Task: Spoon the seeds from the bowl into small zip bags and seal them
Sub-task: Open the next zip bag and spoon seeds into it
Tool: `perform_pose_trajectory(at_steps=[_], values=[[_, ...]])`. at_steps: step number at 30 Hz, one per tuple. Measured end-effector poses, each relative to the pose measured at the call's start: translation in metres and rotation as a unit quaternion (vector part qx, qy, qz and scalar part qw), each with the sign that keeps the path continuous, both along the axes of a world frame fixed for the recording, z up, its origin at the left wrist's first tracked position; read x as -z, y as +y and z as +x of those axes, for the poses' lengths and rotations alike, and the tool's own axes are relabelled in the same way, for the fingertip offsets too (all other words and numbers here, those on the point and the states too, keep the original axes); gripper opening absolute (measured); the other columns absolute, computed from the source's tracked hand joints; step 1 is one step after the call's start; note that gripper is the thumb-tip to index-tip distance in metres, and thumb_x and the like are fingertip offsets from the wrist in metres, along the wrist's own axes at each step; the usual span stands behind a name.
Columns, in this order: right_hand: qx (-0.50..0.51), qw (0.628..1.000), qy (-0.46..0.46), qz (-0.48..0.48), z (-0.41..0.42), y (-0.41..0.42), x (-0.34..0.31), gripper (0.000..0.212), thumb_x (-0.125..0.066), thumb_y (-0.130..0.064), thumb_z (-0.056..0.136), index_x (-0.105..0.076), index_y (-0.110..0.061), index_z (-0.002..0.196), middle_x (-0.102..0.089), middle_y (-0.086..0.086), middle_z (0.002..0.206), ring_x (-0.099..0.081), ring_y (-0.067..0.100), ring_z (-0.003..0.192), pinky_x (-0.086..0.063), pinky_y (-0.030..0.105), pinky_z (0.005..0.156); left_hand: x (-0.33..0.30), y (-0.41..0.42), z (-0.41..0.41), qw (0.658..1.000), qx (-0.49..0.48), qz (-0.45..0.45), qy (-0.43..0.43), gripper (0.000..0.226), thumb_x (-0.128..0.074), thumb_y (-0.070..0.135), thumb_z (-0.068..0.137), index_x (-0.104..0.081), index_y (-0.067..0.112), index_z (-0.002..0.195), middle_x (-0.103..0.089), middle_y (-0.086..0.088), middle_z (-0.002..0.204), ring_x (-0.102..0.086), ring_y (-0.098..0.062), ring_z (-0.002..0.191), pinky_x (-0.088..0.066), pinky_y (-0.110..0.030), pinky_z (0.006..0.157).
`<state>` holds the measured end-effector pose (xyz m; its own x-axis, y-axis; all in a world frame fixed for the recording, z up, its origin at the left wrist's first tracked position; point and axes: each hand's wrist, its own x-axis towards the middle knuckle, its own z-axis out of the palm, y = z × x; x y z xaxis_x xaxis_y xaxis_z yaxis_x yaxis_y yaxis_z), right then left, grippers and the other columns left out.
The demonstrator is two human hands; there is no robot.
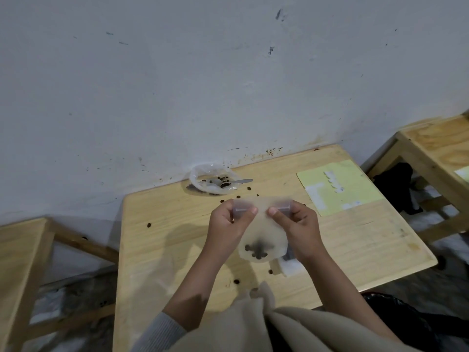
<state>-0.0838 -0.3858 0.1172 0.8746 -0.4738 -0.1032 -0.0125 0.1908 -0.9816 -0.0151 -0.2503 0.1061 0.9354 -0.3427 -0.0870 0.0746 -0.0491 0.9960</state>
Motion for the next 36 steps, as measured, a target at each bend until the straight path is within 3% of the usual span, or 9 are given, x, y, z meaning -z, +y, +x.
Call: perform_pose_trajectory(at_steps=[1,3,9,16,19,24,28,32,36], values=[[-0.007,1.000,-0.006,0.001,0.000,0.001,-0.001,0.015,-0.063,0.002,0.084,-0.069,-0.010,0.077,-0.071,-0.002,0.067,-0.066,0.014,0.066,-0.052,0.027,0.056,-0.002,-0.002,-0.001,1.000,0.006,-0.014,0.012,0.004,-0.073,0.014,0.082,-0.070,0.011,0.083,-0.071,-0.002,0.077,-0.067,-0.017,0.076,-0.053,-0.027,0.071],[-0.007,1.000,-0.006,0.004,0.002,0.001,0.001,0.015,-0.063,0.001,0.084,-0.069,-0.010,0.076,-0.071,-0.001,0.068,-0.065,0.015,0.067,-0.052,0.028,0.059,-0.005,-0.005,-0.001,1.000,0.005,-0.025,0.017,0.008,-0.072,0.006,0.081,-0.071,0.014,0.081,-0.074,-0.002,0.079,-0.069,-0.016,0.078,-0.055,-0.027,0.072],[-0.017,0.999,0.008,0.041,0.009,-0.005,0.004,0.009,-0.064,-0.004,0.085,-0.070,-0.009,0.080,-0.072,0.008,0.077,-0.066,0.025,0.077,-0.053,0.040,0.073,-0.007,-0.011,0.007,0.999,0.001,0.006,-0.031,0.007,-0.073,0.010,0.081,-0.072,0.017,0.081,-0.074,-0.004,0.081,-0.070,-0.022,0.081,-0.056,-0.035,0.077],[-0.081,0.996,-0.025,-0.008,0.014,-0.015,0.001,0.012,-0.062,-0.002,0.085,-0.070,-0.011,0.086,-0.074,0.007,0.085,-0.069,0.020,0.084,-0.054,0.031,0.075,-0.003,-0.018,0.010,0.999,-0.012,0.006,-0.047,0.010,-0.071,0.008,0.082,-0.071,0.018,0.081,-0.074,-0.003,0.081,-0.070,-0.022,0.082,-0.056,-0.036,0.080],[-0.092,0.995,-0.034,-0.036,0.017,-0.021,0.001,0.011,-0.063,-0.001,0.086,-0.070,-0.009,0.088,-0.072,0.010,0.085,-0.068,0.023,0.085,-0.054,0.032,0.076,0.000,-0.021,0.012,0.999,-0.023,0.006,-0.045,0.006,-0.072,0.008,0.081,-0.071,0.015,0.082,-0.074,-0.005,0.081,-0.070,-0.023,0.082,-0.057,-0.037,0.078],[-0.086,0.992,-0.032,-0.084,0.026,-0.027,0.000,0.008,-0.063,-0.002,0.087,-0.070,-0.006,0.086,-0.071,0.014,0.082,-0.068,0.020,0.080,-0.053,0.029,0.074,0.005,-0.026,0.015,0.999,-0.041,-0.001,-0.019,0.009,-0.072,0.010,0.081,-0.068,0.006,0.088,-0.073,-0.011,0.086,-0.070,-0.025,0.086,-0.056,-0.036,0.078],[-0.052,0.998,-0.002,-0.046,0.026,-0.031,0.004,0.018,-0.060,-0.004,0.089,-0.072,-0.015,0.082,-0.072,-0.003,0.072,-0.066,0.009,0.073,-0.051,0.026,0.068,0.006,-0.026,0.023,0.998,-0.064,-0.009,0.008,0.020,-0.075,0.011,0.078,-0.066,-0.005,0.085,-0.068,-0.021,0.080,-0.063,-0.026,0.073,-0.052,-0.038,0.070],[-0.023,0.999,0.011,-0.039,0.028,-0.037,0.012,0.022,-0.061,0.000,0.087,-0.071,-0.015,0.074,-0.067,-0.010,0.060,-0.059,0.002,0.061,-0.045,0.015,0.058,0.012,-0.026,0.024,0.998,-0.062,-0.001,0.033,0.023,-0.072,0.012,0.079,-0.064,-0.009,0.078,-0.064,-0.020,0.073,-0.059,-0.022,0.069,-0.051,-0.037,0.069],[-0.027,0.999,0.042,-0.019,0.028,-0.040,0.021,0.019,-0.058,-0.005,0.090,-0.073,-0.011,0.080,-0.071,-0.008,0.065,-0.063,-0.001,0.063,-0.045,0.010,0.055,0.015,-0.029,0.028,0.998,-0.057,0.004,0.031,0.025,-0.070,0.006,0.081,-0.060,-0.017,0.079,-0.063,-0.016,0.069,-0.061,-0.014,0.064,-0.051,-0.028,0.066]])
